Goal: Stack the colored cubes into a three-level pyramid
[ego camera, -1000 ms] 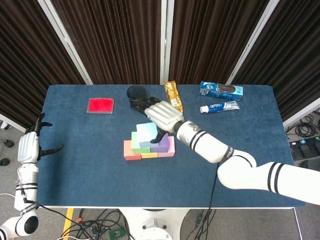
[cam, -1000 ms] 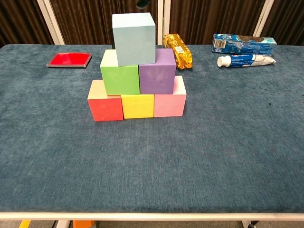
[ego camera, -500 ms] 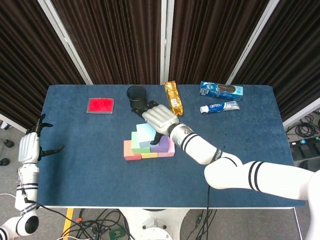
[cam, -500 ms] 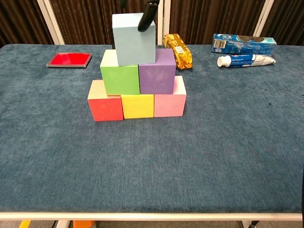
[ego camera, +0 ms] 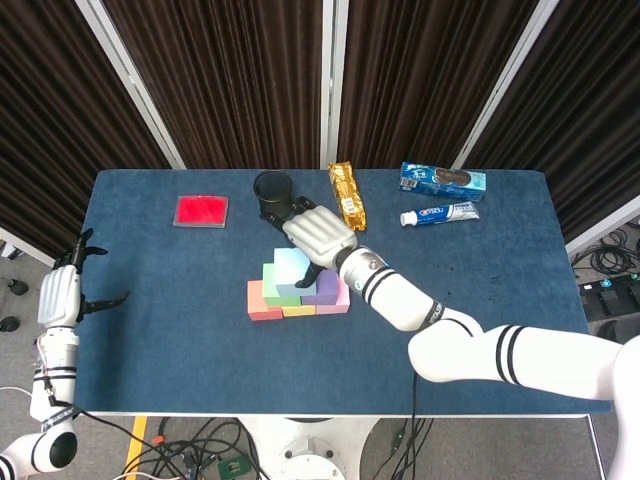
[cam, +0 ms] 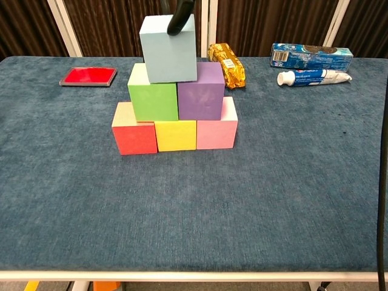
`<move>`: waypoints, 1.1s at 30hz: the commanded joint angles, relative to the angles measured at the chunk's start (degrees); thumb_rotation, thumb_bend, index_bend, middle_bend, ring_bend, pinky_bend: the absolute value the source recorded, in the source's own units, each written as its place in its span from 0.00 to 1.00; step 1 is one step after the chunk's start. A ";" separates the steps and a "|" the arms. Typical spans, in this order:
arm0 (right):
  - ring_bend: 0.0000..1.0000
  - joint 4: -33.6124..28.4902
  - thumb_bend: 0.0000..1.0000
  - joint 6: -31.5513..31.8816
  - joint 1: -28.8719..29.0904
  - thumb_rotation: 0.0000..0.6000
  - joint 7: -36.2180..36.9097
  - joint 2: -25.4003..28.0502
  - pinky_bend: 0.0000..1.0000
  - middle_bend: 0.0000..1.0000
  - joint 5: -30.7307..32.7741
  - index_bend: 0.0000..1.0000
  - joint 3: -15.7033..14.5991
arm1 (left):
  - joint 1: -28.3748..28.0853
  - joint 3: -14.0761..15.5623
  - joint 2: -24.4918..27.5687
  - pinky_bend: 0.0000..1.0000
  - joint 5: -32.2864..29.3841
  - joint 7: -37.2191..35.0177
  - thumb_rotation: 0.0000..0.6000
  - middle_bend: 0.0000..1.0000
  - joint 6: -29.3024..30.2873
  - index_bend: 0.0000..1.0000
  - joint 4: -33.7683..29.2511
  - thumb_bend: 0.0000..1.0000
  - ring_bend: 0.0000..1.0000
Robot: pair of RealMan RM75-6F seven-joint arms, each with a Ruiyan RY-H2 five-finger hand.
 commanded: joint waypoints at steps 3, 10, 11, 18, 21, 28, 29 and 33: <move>0.01 -0.43 0.08 0.75 -0.74 1.00 0.23 0.22 0.00 0.52 -0.58 0.00 0.51 | 0.04 0.04 0.06 0.15 -0.02 0.32 1.00 0.28 0.14 0.04 -0.29 0.06 0.17; 0.01 -1.61 0.10 1.84 -2.28 1.00 1.21 0.87 0.00 0.53 -1.93 0.00 1.99 | -0.15 -0.02 0.05 0.15 -0.05 0.73 1.00 0.28 0.10 0.04 -0.44 0.06 0.17; 0.01 -1.63 0.10 1.78 -2.44 1.00 1.28 0.86 0.00 0.53 -2.00 0.00 2.08 | -0.14 0.03 0.01 0.15 -0.05 0.75 1.00 0.28 0.09 0.04 -0.42 0.06 0.17; 0.01 -1.36 0.10 2.45 -2.71 1.00 0.97 -0.10 0.00 0.54 -0.87 0.00 2.39 | -0.02 0.27 0.07 0.15 -0.07 0.68 1.00 0.28 -0.06 0.04 -0.31 0.06 0.17; 0.01 -1.39 0.10 2.55 -2.57 1.00 0.49 -0.45 0.00 0.54 -0.29 0.00 2.38 | 0.00 0.27 0.13 0.15 -0.01 0.47 1.00 0.28 -0.06 0.04 -0.26 0.06 0.17; 0.01 -0.80 0.10 2.63 -2.14 1.00 -0.87 -1.21 0.00 0.54 0.99 0.00 2.10 | 0.05 0.43 0.07 0.15 0.15 0.10 1.00 0.28 -0.11 0.04 0.10 0.06 0.17; 0.01 -0.69 0.10 2.56 -2.09 1.00 -1.00 -1.26 0.00 0.54 1.14 0.00 2.10 | 0.07 0.41 0.05 0.15 0.15 -0.02 1.00 0.28 -0.12 0.04 0.13 0.06 0.17; 0.01 -0.50 0.10 2.35 -2.08 1.00 -1.22 -1.34 0.00 0.54 1.42 0.00 2.17 | 0.05 0.43 0.07 0.15 0.19 -0.19 1.00 0.28 -0.20 0.04 0.21 0.06 0.17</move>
